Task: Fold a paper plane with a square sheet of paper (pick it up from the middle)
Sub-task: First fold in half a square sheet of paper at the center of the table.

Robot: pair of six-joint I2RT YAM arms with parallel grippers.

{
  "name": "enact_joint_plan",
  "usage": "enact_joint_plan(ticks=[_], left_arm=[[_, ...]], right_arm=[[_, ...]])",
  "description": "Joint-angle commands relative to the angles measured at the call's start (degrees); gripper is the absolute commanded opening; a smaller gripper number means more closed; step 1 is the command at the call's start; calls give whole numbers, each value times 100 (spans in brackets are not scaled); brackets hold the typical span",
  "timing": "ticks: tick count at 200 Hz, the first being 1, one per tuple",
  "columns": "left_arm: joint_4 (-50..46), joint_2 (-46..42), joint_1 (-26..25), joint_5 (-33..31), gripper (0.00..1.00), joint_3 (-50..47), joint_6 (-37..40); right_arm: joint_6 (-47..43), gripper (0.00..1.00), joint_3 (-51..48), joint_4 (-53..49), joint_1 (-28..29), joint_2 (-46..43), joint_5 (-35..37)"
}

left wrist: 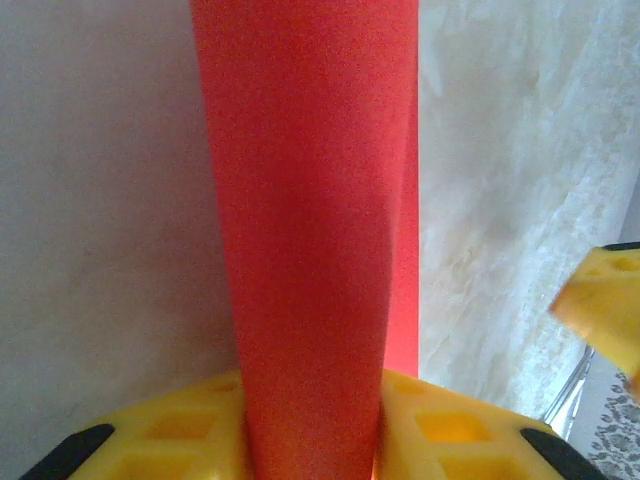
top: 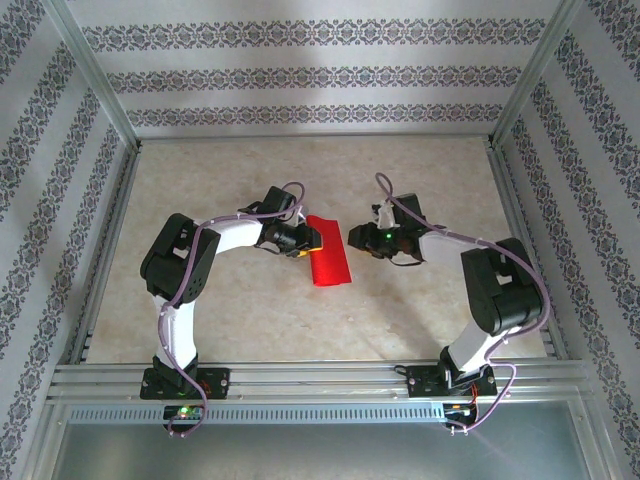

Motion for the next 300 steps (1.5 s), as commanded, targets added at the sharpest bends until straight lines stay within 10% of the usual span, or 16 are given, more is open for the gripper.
enact_joint_plan(ticks=[1,116,223,300], left_arm=[[-246,68,52,-66,32,16,375],[-447,-54,55,-321,35,103,335],[-1743,-971,-220,-1703,81,284,-477],[-1996,-246,-506,-1711,77,734,-447]], right_arm=[[-6,36,317,-123,231,297,14],[429,27,602,-800,686,994,668],[855,27,697,-818,830,1142,656],[853,27,771,-816,821,1153,594]])
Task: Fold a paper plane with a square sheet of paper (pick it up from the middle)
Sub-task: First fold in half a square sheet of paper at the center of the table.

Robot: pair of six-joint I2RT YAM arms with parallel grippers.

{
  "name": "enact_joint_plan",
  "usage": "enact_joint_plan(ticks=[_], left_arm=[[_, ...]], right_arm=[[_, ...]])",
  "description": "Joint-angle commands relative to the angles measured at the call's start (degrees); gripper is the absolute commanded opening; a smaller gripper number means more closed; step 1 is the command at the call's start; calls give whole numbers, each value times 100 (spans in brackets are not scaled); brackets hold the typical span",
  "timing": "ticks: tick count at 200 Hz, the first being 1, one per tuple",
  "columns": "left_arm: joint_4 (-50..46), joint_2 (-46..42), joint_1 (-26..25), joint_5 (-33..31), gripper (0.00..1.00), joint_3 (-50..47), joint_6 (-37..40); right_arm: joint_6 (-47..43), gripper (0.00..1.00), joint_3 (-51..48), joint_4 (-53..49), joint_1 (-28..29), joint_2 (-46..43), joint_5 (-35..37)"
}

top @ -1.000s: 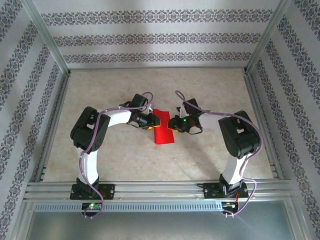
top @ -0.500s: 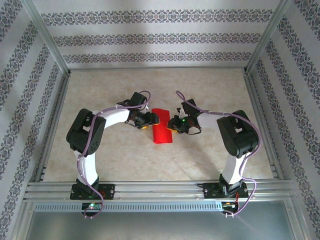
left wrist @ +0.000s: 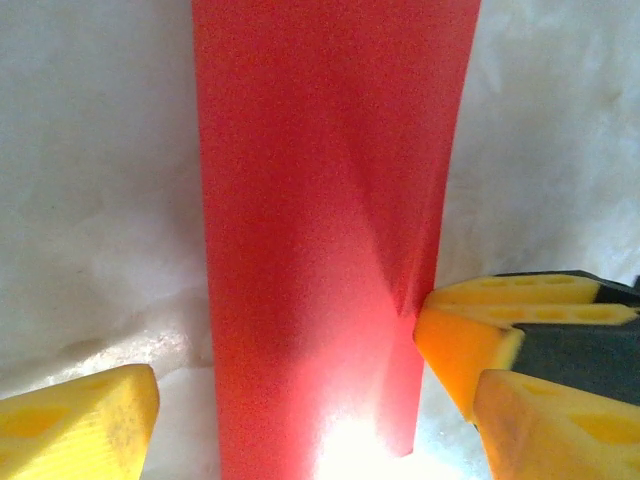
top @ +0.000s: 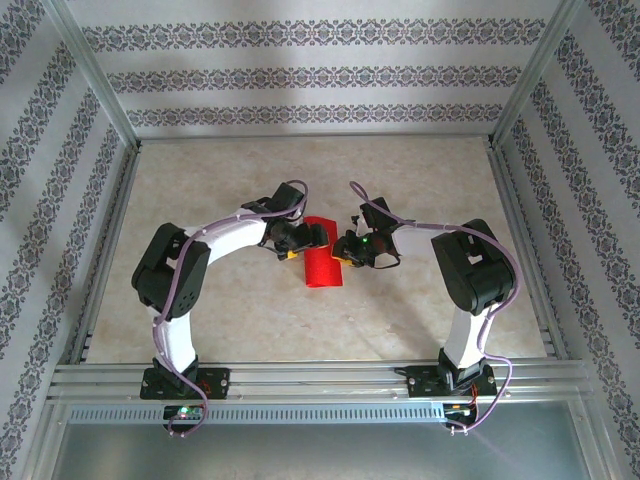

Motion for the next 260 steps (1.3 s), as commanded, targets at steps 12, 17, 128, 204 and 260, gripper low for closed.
enact_joint_plan(ticks=[12,17,128,204,260], left_arm=[[-429,297,-35,-114,75,248,-12],[-443,308,-37,-137,74,248,-13],[-408,428,-39,-642,34,-50,268],[-466,474,-38,-620,31,-89,826],[-473,538,-32,-774,27,-170,592]], right_arm=[[48,27,60,-208,78,137,41],[46,27,59,-203,69,117,37],[-283,39,-599,196,-774,-1333,162],[-600,47,-1098,114,-1547,-1920,340],[-791,62,-1257,39,-2065,-2227,454]])
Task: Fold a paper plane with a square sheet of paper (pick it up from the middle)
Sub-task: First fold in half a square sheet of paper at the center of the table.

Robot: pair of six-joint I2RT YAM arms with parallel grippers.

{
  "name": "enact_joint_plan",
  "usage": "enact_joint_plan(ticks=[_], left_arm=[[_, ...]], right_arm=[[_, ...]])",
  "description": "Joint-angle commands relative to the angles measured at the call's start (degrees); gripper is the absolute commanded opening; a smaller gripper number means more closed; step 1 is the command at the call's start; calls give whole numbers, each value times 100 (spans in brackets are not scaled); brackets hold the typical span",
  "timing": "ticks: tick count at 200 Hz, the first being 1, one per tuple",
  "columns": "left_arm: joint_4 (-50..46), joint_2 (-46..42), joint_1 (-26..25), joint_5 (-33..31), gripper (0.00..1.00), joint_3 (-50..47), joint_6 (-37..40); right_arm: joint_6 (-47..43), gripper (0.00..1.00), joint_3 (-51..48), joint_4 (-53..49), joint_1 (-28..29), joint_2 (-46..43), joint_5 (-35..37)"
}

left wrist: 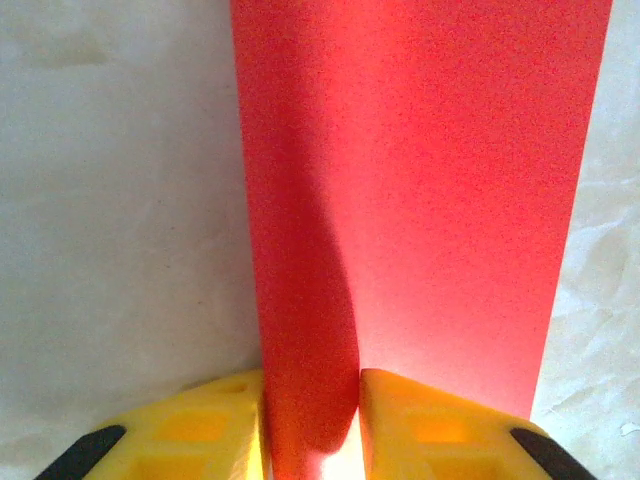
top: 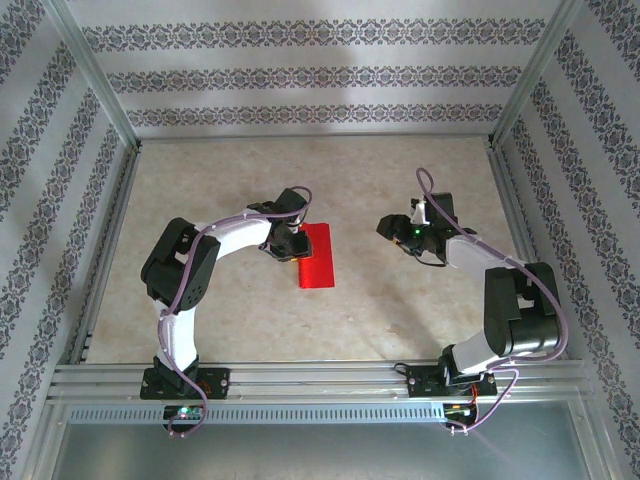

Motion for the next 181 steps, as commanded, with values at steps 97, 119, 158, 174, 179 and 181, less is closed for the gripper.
enact_joint_plan(ticks=[97,119,158,174,179,181], left_arm=[[-52,266,128,-379,25,-376,-554],[-43,275,147,-359,24,-385,-535],[32,267,198,-246,24,-464,-535],[73,258,232,-204,23,-513,-546],[86,258,247,-188,23,-520,-546],[92,258,250,-186,23,-530,-546]], right_arm=[[-125,63,-110,81,-186,101,1],[-90,63,-101,133,-183,152,-30],[-71,63,-132,165,-183,160,-52],[-63,62,-136,186,-183,157,-65],[-56,63,-136,193,-185,159,-69],[-57,63,-136,194,-184,159,-76]])
